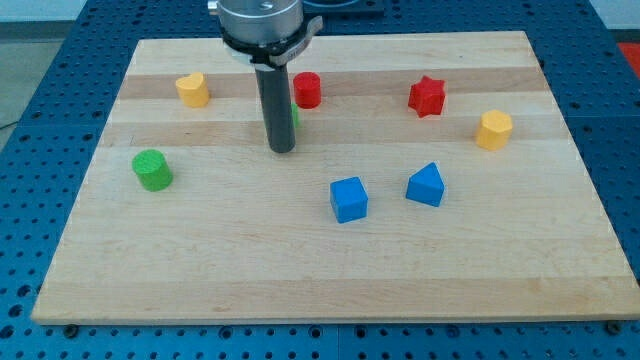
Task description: Nudge green star right a bit
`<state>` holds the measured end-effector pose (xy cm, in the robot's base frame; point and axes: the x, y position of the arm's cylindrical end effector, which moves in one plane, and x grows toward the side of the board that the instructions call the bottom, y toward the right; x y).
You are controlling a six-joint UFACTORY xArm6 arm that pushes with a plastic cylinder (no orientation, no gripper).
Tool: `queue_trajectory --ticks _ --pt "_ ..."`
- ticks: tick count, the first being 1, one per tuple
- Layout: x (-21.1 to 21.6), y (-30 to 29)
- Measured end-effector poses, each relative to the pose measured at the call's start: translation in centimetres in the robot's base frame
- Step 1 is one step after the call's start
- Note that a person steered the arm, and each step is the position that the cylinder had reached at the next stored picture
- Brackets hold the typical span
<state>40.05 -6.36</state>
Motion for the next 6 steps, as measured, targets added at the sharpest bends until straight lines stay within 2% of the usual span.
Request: queue_trajectory --ticks 3,4,5,6 --pt "-9.1 -6.6" --pt "-8.2 -9.0" --pt "-3.6 -9.2" --pt "-1.0 -7.9"
